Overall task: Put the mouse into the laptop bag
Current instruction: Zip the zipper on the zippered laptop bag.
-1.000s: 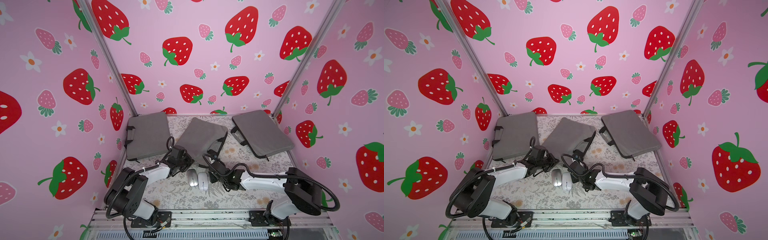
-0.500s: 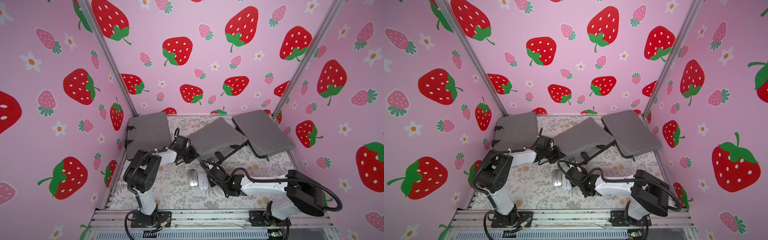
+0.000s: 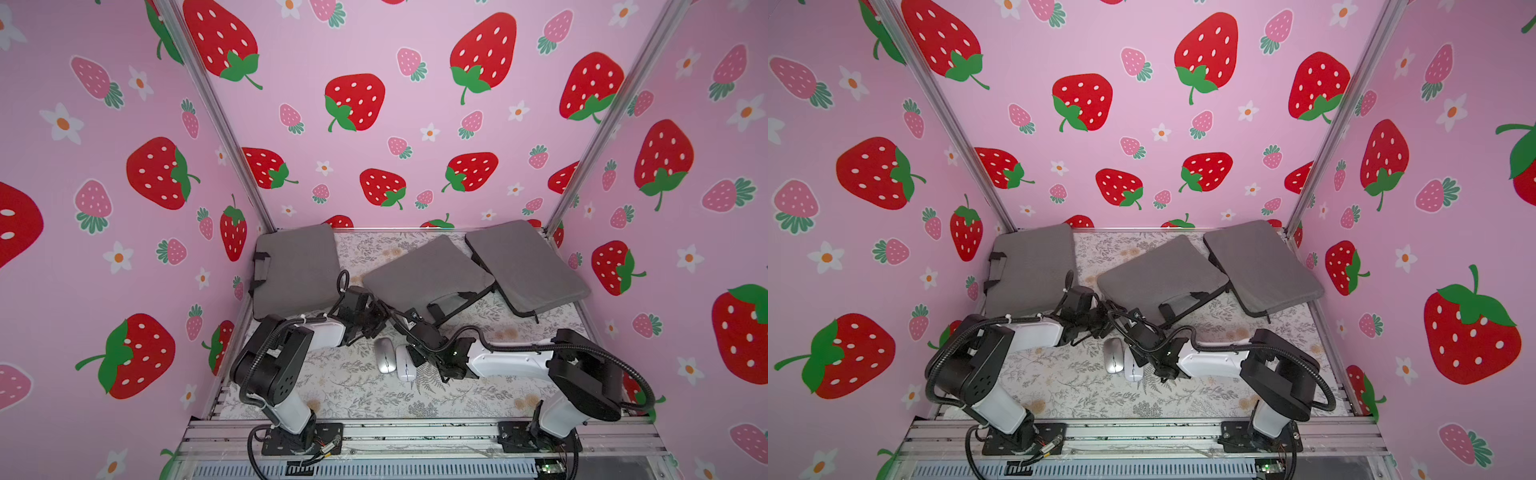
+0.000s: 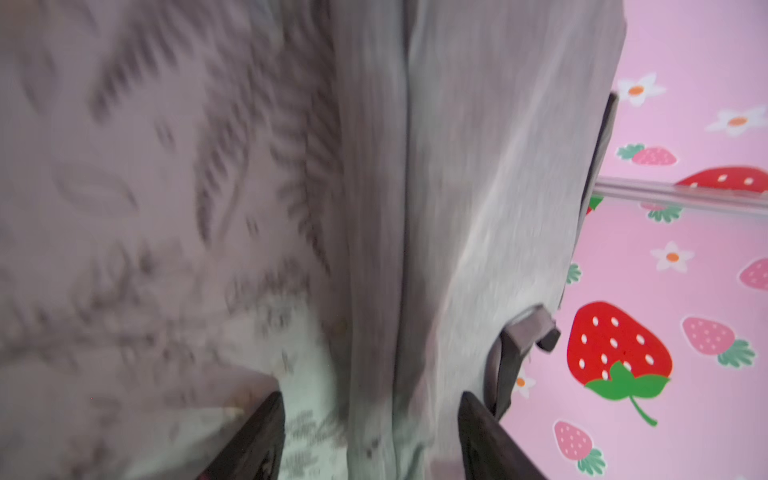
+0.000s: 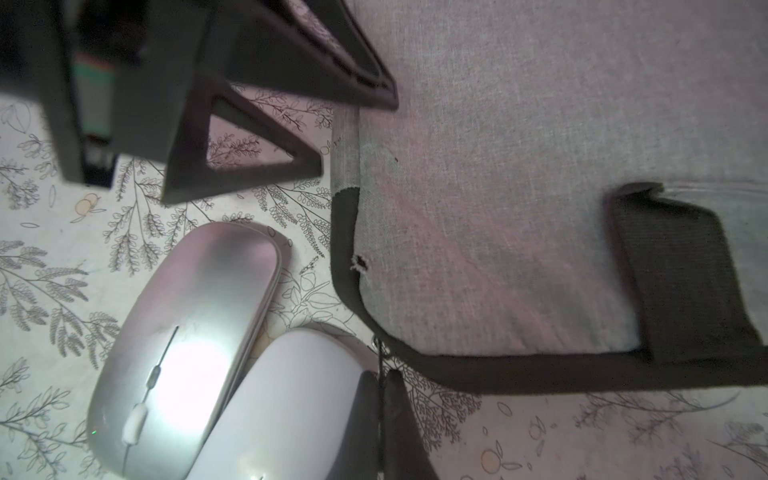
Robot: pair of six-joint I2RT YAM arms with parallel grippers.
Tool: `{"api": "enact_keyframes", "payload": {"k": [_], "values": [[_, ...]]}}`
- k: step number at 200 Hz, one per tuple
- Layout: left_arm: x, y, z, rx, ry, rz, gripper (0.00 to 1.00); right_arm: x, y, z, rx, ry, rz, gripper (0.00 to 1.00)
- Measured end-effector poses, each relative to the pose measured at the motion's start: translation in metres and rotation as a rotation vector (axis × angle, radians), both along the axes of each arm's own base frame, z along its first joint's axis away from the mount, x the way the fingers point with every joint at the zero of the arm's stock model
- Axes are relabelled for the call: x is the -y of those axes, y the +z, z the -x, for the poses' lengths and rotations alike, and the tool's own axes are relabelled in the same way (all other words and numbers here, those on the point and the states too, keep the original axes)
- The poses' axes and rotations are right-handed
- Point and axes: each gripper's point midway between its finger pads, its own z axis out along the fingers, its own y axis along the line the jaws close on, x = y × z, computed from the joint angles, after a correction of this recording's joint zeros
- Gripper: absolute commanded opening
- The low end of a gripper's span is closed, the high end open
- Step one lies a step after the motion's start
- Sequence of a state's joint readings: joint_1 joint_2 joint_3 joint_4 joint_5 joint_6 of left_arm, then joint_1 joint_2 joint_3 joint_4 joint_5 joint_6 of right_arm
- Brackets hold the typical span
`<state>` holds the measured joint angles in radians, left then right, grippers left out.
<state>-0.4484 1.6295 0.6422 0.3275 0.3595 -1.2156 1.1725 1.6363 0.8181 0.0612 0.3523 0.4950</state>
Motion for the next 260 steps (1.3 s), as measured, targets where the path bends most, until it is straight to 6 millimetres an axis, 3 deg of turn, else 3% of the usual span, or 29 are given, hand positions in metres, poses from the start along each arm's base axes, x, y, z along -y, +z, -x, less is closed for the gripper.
{"api": "enact_keyframes", "payload": {"k": [24, 58, 92, 124, 159, 192, 260], "values": [[0.015, 0.007, 0.019, 0.016, -0.022, 0.002, 0.68, -0.002, 0.000, 0.000, -0.008, 0.005, -0.017, 0.00], [0.020, 0.005, 0.017, 0.019, -0.006, 0.011, 0.54, -0.002, -0.004, 0.002, -0.019, 0.016, -0.037, 0.00], [0.025, -0.014, 0.013, -0.024, 0.011, 0.021, 0.27, -0.002, -0.005, 0.005, -0.029, 0.024, -0.054, 0.00], [0.029, -0.012, 0.010, -0.025, 0.018, 0.047, 0.00, -0.003, -0.005, 0.005, -0.030, 0.021, -0.060, 0.00], [0.023, 0.000, 0.007, -0.008, 0.032, 0.048, 0.00, 0.005, -0.007, -0.001, -0.027, -0.026, -0.045, 0.00], [0.004, 0.015, 0.006, -0.002, 0.051, 0.037, 0.00, 0.031, -0.012, -0.026, -0.036, -0.153, -0.026, 0.00], [-0.044, 0.035, 0.008, -0.012, 0.069, 0.067, 0.00, 0.119, -0.025, -0.090, -0.065, -0.448, -0.013, 0.00]]}}
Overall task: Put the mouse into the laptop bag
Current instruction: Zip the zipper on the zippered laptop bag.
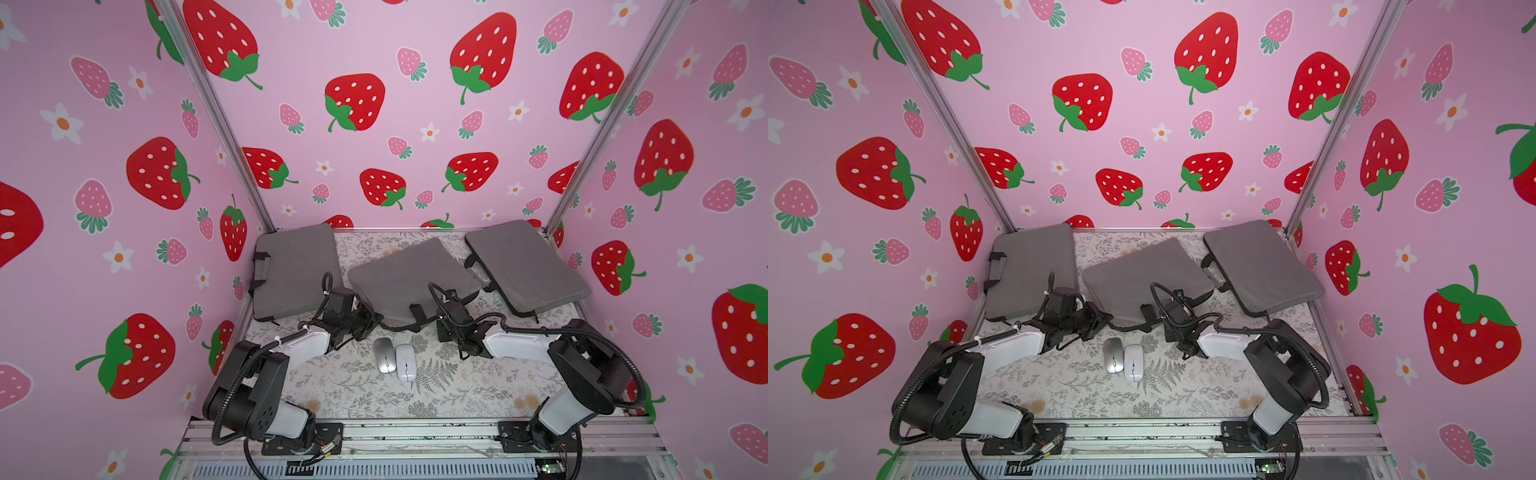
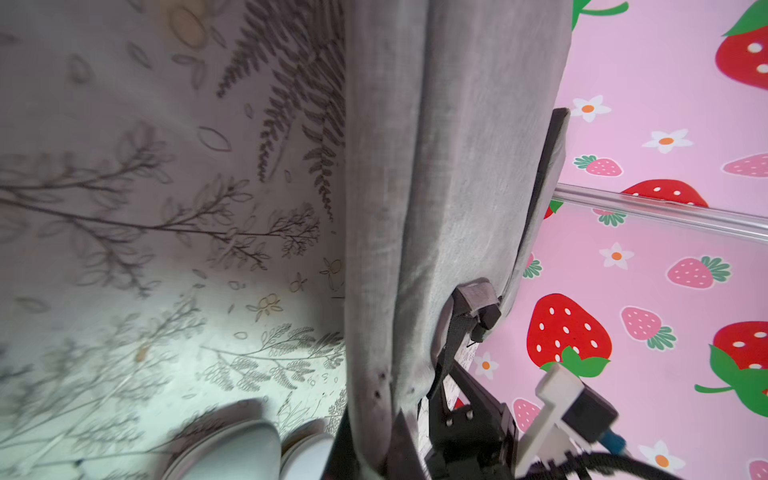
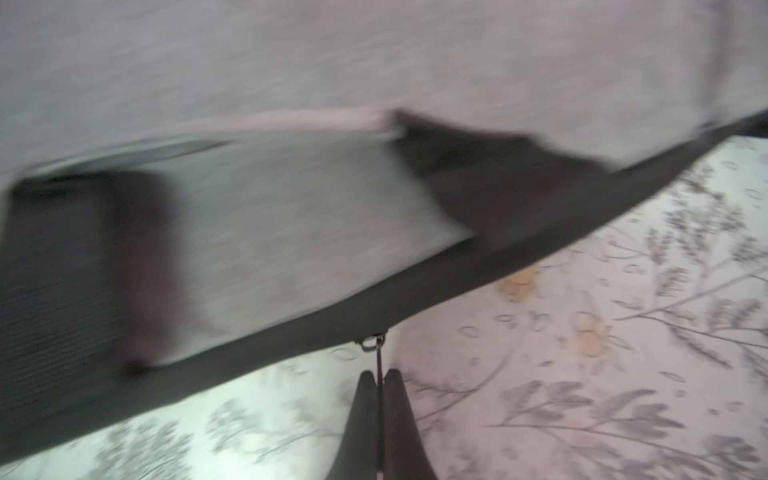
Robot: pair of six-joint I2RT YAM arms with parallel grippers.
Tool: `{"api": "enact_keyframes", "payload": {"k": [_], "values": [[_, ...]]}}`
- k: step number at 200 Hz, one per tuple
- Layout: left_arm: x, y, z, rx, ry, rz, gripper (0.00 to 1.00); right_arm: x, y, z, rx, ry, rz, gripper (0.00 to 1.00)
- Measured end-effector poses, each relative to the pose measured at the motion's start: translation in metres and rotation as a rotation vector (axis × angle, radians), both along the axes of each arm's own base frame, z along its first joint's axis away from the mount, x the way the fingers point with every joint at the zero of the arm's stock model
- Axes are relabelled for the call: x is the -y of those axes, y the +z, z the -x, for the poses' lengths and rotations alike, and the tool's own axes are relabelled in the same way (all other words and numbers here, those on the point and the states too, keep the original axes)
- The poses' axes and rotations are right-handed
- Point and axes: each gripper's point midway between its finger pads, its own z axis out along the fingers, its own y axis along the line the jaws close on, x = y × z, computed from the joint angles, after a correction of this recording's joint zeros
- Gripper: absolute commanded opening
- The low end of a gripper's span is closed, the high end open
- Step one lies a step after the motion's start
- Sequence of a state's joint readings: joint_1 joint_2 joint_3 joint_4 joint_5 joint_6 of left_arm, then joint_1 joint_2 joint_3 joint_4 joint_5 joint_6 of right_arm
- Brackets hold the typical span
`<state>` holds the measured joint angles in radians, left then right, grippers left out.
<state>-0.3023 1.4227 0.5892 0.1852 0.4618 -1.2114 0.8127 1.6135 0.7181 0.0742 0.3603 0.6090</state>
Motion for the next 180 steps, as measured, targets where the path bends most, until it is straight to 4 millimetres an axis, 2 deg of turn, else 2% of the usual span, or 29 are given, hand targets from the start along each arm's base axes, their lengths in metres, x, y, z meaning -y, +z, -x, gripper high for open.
{"api": "enact_keyframes", "payload": {"k": [31, 47, 62, 85, 109, 132, 135, 141, 149, 168, 175, 180], "values": [[-0.023, 0.011, 0.005, 0.007, 0.013, 0.001, 0.00, 0.046, -0.001, -0.026, -0.025, -0.135, -0.020, 0.00], [-0.031, 0.015, 0.007, 0.013, 0.016, -0.004, 0.00, 0.071, -0.001, -0.034, -0.033, -0.202, -0.034, 0.00], [-0.036, 0.012, 0.009, -0.005, 0.014, 0.002, 0.00, 0.085, 0.000, -0.032, -0.045, -0.236, -0.061, 0.00], [-0.042, 0.004, 0.009, -0.047, 0.008, 0.018, 0.00, 0.097, 0.004, -0.019, -0.054, -0.248, -0.090, 0.00], [-0.046, -0.001, -0.005, -0.097, 0.013, 0.010, 0.00, 0.100, 0.011, -0.004, -0.051, -0.236, -0.125, 0.00], [-0.042, 0.003, -0.044, -0.096, 0.007, 0.006, 0.00, 0.103, 0.012, 0.008, -0.051, -0.229, -0.157, 0.00], [-0.041, 0.003, -0.049, -0.097, 0.004, 0.006, 0.04, 0.103, 0.012, 0.009, -0.051, -0.228, -0.160, 0.00], [-0.038, 0.004, -0.064, -0.095, -0.003, 0.008, 0.19, 0.103, 0.012, 0.012, -0.054, -0.225, -0.163, 0.00], [-0.033, 0.005, -0.083, -0.088, -0.017, 0.010, 0.44, 0.103, 0.011, 0.015, -0.055, -0.221, -0.167, 0.00], [-0.029, 0.010, -0.144, -0.035, -0.004, -0.003, 0.74, 0.102, 0.012, 0.023, -0.056, -0.213, -0.161, 0.00], [-0.029, 0.012, -0.164, -0.010, 0.002, -0.002, 0.99, 0.100, 0.012, 0.026, -0.055, -0.208, -0.156, 0.00], [-0.028, 0.014, -0.174, 0.007, 0.005, -0.001, 0.99, 0.098, 0.013, 0.027, -0.054, -0.203, -0.153, 0.00]]}}
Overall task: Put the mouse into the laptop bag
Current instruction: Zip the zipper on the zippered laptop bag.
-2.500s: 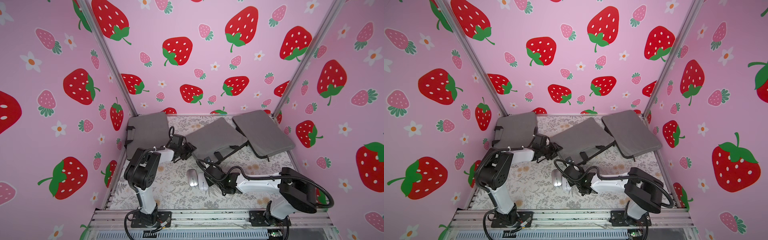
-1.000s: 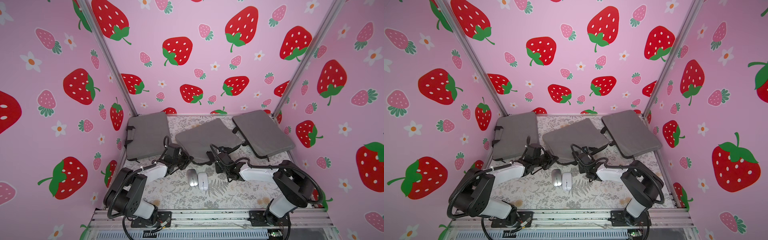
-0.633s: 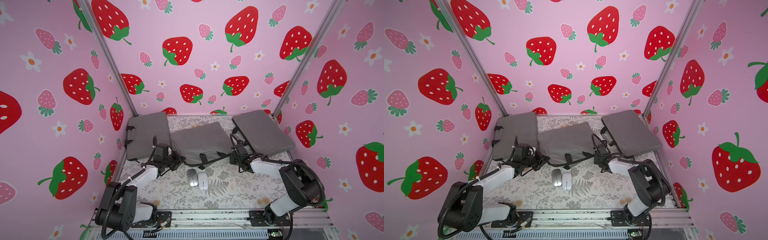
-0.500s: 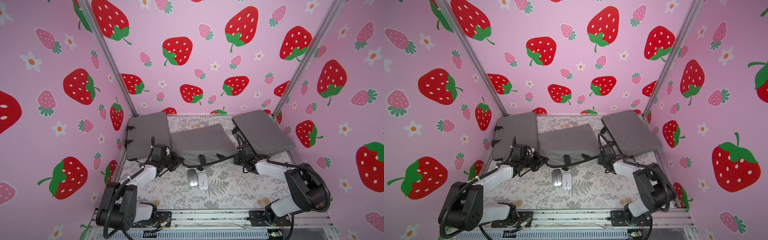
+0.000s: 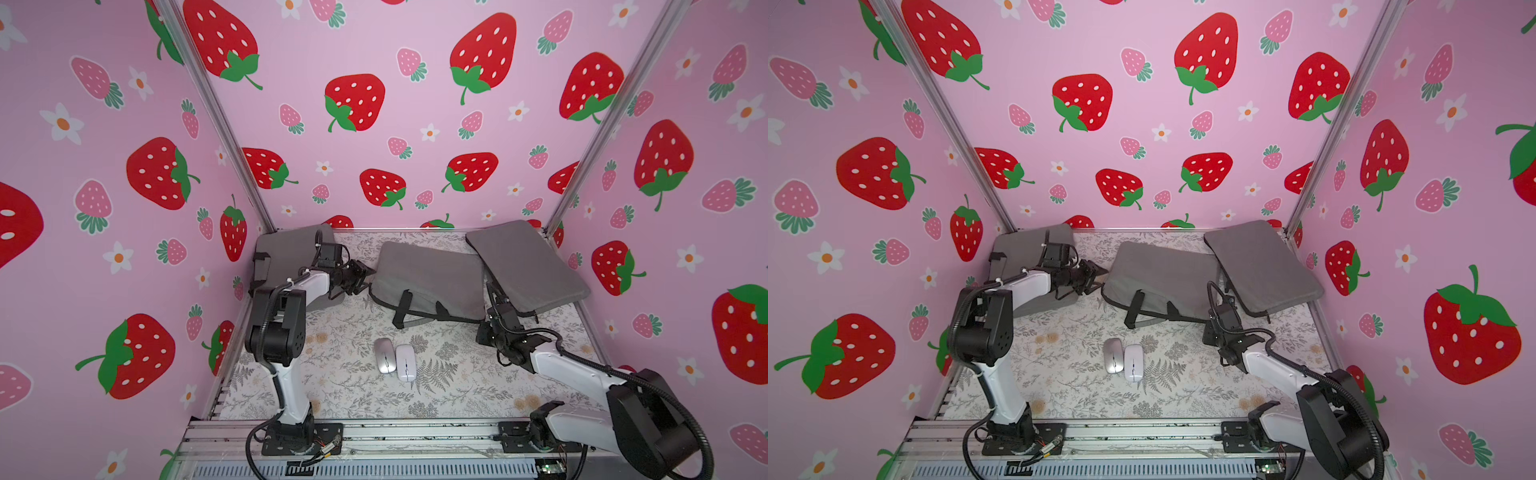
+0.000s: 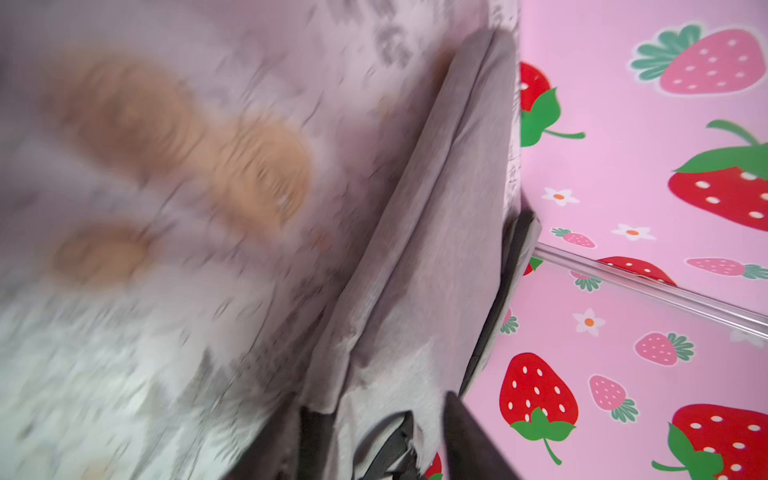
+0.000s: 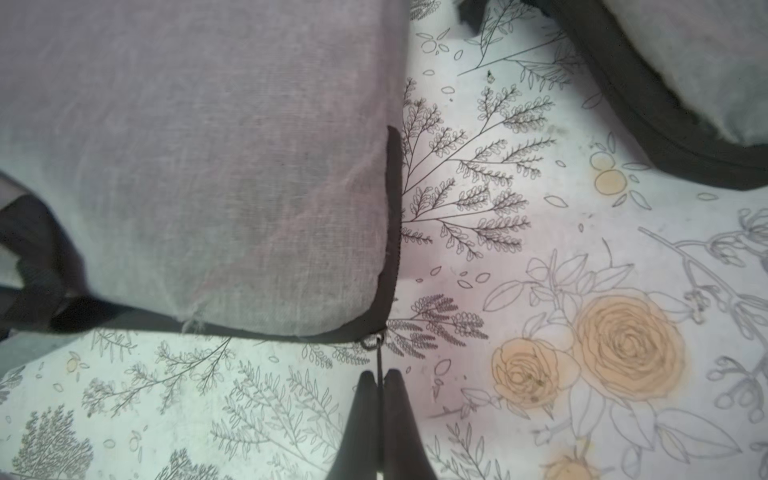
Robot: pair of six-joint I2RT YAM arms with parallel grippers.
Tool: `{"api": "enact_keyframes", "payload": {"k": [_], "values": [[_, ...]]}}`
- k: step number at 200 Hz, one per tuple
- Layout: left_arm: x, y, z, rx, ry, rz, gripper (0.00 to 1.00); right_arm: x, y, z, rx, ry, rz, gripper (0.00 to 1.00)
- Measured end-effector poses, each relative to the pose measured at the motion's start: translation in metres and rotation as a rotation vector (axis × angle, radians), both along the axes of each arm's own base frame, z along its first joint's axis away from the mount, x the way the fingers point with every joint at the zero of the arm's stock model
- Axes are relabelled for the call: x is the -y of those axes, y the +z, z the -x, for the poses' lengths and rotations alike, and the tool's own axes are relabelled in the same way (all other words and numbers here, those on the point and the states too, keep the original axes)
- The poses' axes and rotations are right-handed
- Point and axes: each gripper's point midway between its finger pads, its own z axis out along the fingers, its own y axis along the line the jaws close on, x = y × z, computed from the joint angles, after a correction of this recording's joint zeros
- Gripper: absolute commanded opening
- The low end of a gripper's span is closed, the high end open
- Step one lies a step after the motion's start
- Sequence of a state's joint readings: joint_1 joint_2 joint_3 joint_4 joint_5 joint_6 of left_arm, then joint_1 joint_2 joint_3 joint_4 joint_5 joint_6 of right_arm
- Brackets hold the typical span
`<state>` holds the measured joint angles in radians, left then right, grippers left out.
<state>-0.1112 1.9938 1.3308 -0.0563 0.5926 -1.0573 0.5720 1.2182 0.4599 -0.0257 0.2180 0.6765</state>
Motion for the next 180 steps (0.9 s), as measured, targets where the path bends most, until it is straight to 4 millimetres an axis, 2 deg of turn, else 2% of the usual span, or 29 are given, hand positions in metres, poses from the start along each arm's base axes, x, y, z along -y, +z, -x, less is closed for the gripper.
{"api": "enact_keyframes", "payload": {"k": [10, 19, 33, 46, 58, 74, 91, 108, 126, 143, 159, 180], "values": [[-0.001, 0.003, -0.011, 0.022, 0.006, -0.006, 0.99, -0.004, 0.000, 0.004, 0.001, 0.011, 0.010, 0.00], [-0.002, 0.005, -0.013, 0.030, 0.008, -0.016, 0.99, -0.008, 0.000, 0.009, -0.003, 0.028, 0.020, 0.00], [0.001, 0.014, -0.007, 0.046, -0.005, -0.035, 0.99, -0.016, -0.002, 0.017, -0.009, 0.056, 0.034, 0.00], [0.010, 0.027, 0.007, 0.077, -0.030, -0.045, 0.99, -0.024, -0.002, 0.024, -0.010, 0.084, 0.046, 0.00], [0.026, 0.042, 0.028, 0.110, -0.065, -0.046, 0.99, -0.033, -0.001, 0.030, -0.009, 0.112, 0.057, 0.00], [0.063, 0.059, 0.069, 0.159, -0.150, -0.039, 0.99, -0.049, 0.001, 0.038, -0.003, 0.151, 0.065, 0.00], [0.103, 0.063, 0.116, 0.189, -0.245, -0.034, 0.99, -0.066, 0.005, 0.045, 0.007, 0.195, 0.077, 0.00], [0.132, 0.052, 0.165, 0.182, -0.312, -0.033, 0.99, -0.083, 0.008, 0.051, 0.018, 0.239, 0.080, 0.00], [0.142, 0.029, 0.201, 0.145, -0.334, -0.040, 0.99, -0.099, 0.012, 0.058, 0.038, 0.287, 0.071, 0.00], [0.140, 0.010, 0.212, 0.116, -0.312, -0.028, 0.96, -0.113, 0.017, 0.067, 0.061, 0.336, 0.056, 0.00], [0.138, -0.006, 0.213, 0.100, -0.278, -0.004, 0.89, -0.126, 0.021, 0.075, 0.084, 0.387, 0.042, 0.00], [0.140, -0.027, 0.214, 0.065, -0.251, 0.023, 0.86, -0.140, 0.026, 0.084, 0.105, 0.437, 0.016, 0.00]]}}
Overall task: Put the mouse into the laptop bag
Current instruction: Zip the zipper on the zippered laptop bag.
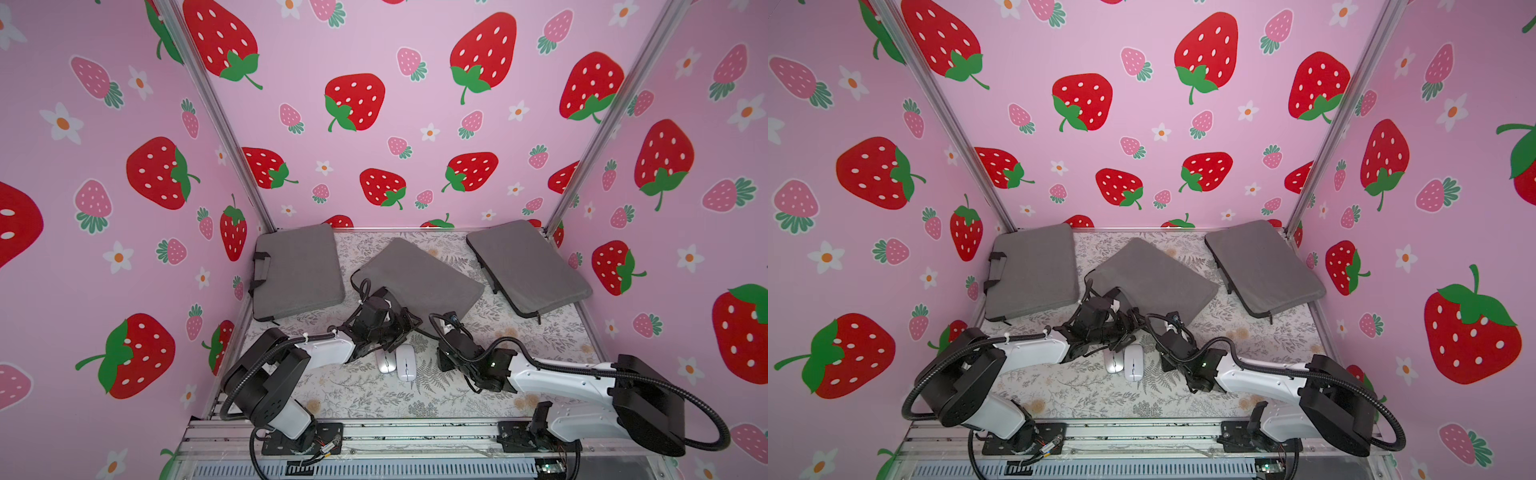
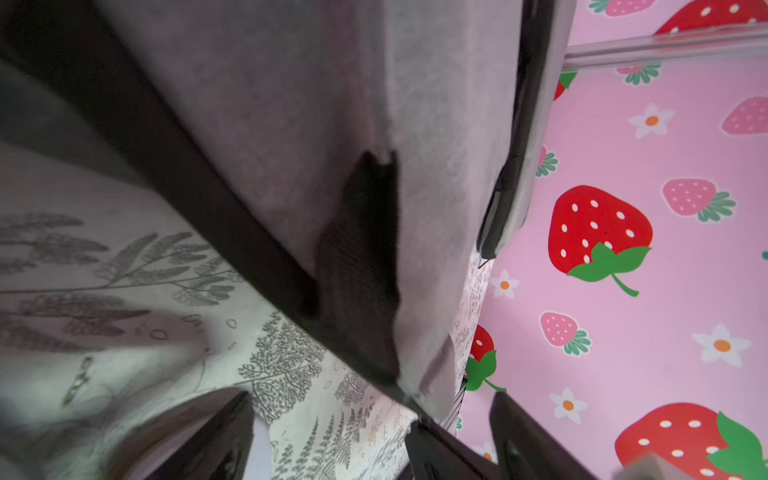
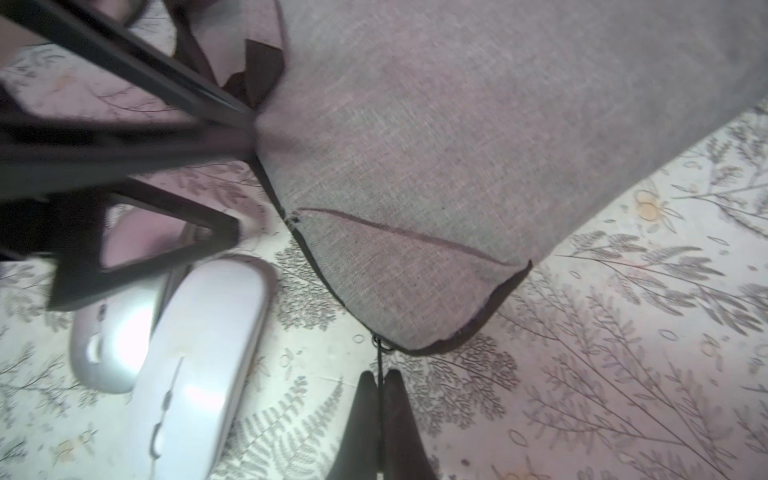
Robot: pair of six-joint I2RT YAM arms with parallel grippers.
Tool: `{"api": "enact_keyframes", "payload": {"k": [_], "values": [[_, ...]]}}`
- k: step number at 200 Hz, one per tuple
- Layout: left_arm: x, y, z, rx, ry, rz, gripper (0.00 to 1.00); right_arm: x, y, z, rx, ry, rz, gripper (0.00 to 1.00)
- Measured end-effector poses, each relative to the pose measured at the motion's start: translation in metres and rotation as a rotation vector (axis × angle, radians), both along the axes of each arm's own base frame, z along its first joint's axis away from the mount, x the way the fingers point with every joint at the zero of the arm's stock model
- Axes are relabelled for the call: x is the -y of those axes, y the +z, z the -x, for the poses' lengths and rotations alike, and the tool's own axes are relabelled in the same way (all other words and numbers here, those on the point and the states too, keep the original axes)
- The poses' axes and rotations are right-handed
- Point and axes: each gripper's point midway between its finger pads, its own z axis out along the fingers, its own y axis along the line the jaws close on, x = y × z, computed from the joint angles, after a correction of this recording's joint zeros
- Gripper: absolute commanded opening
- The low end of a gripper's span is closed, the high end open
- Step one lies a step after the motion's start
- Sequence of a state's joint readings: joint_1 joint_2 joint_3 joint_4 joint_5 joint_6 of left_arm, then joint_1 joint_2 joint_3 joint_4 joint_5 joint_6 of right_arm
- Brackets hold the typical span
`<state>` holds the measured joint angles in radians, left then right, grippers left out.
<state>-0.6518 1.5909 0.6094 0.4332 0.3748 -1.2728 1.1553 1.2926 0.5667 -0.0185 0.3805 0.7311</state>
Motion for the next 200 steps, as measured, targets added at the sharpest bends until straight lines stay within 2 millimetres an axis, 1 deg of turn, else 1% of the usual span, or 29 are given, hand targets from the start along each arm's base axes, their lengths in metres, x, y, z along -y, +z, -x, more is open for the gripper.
{"api": "enact_keyframes", "payload": {"k": [18, 25, 36, 47, 51, 55, 57, 59, 77, 88, 134, 200], "values": [[0.010, -0.008, 0.002, -0.010, -0.009, 0.013, 0.73, -0.008, -0.002, 0.004, -0.004, 0.024, -0.008, 0.00], [0.015, -0.010, 0.002, -0.008, -0.016, 0.018, 0.66, -0.010, -0.005, 0.006, -0.005, 0.033, -0.005, 0.00], [0.021, -0.013, 0.000, -0.011, -0.018, 0.030, 0.46, -0.013, -0.008, 0.008, -0.007, 0.043, -0.001, 0.00], [0.026, -0.015, -0.001, -0.009, -0.021, 0.041, 0.19, -0.015, -0.008, 0.010, -0.006, 0.050, 0.000, 0.00], [0.027, -0.016, -0.002, -0.009, -0.019, 0.045, 0.12, -0.015, -0.008, 0.010, -0.006, 0.050, 0.000, 0.00], [0.028, -0.017, -0.003, -0.008, -0.019, 0.048, 0.08, -0.015, -0.008, 0.010, -0.006, 0.050, -0.001, 0.00], [0.028, -0.017, -0.003, -0.008, -0.018, 0.051, 0.03, -0.015, -0.008, 0.010, -0.007, 0.050, -0.001, 0.00], [0.028, -0.017, -0.004, -0.008, -0.017, 0.053, 0.00, -0.015, -0.008, 0.010, -0.006, 0.050, 0.000, 0.00], [0.033, -0.012, -0.010, 0.007, -0.022, 0.068, 0.00, -0.012, -0.011, 0.011, -0.008, 0.048, 0.000, 0.00], [0.035, -0.011, -0.012, 0.004, -0.027, 0.072, 0.00, -0.007, -0.013, 0.012, -0.005, 0.040, 0.002, 0.00], [0.034, -0.012, -0.012, 0.002, -0.046, 0.079, 0.00, 0.011, -0.024, 0.010, 0.015, -0.007, -0.001, 0.00], [0.032, -0.012, -0.011, 0.010, -0.054, 0.082, 0.00, 0.038, -0.035, -0.018, -0.032, -0.154, 0.054, 0.00]]}}
